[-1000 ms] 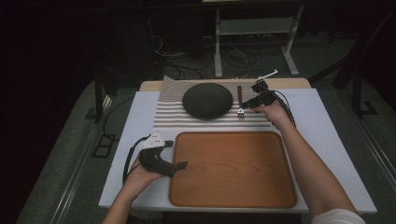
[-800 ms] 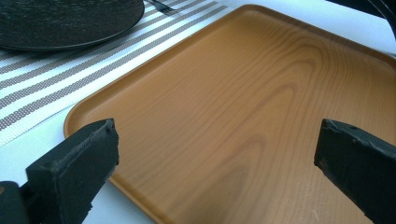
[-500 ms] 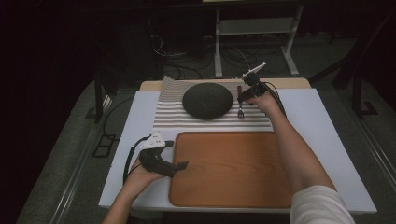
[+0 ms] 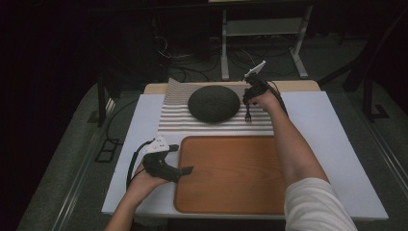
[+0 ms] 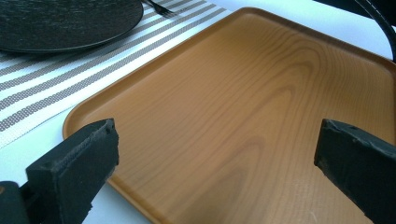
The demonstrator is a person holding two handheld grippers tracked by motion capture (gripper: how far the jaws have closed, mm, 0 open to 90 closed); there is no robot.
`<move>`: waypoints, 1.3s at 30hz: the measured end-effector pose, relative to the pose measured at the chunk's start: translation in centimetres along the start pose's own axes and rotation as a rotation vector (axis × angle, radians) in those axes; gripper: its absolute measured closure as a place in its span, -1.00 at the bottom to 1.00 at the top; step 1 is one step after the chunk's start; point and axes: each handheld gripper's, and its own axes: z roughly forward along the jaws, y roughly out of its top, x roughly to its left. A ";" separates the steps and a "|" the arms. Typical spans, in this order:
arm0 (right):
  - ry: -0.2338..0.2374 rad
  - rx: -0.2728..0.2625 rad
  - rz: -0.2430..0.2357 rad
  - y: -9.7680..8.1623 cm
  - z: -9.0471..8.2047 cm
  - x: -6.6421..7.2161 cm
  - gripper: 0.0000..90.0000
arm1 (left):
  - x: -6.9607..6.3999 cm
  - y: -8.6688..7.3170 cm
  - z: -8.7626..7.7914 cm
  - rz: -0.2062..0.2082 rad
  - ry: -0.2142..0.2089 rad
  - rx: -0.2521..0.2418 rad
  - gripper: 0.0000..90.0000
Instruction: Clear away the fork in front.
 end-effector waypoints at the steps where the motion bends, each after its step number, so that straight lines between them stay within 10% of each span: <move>1: 0.001 0.003 0.004 0.1 0.1 0.0 0.23 | 0.0 0.0 0.0 0.000 -0.001 0.000 -1.00; 32: -0.080 0.074 -0.063 0.4 1.1 0.8 0.70 | -0.1 0.0 0.0 0.003 -0.004 -0.002 -1.00; 39: -0.023 0.015 -0.028 -0.4 0.8 0.1 0.71 | 0.0 0.0 -0.1 0.002 -0.004 -0.002 -1.00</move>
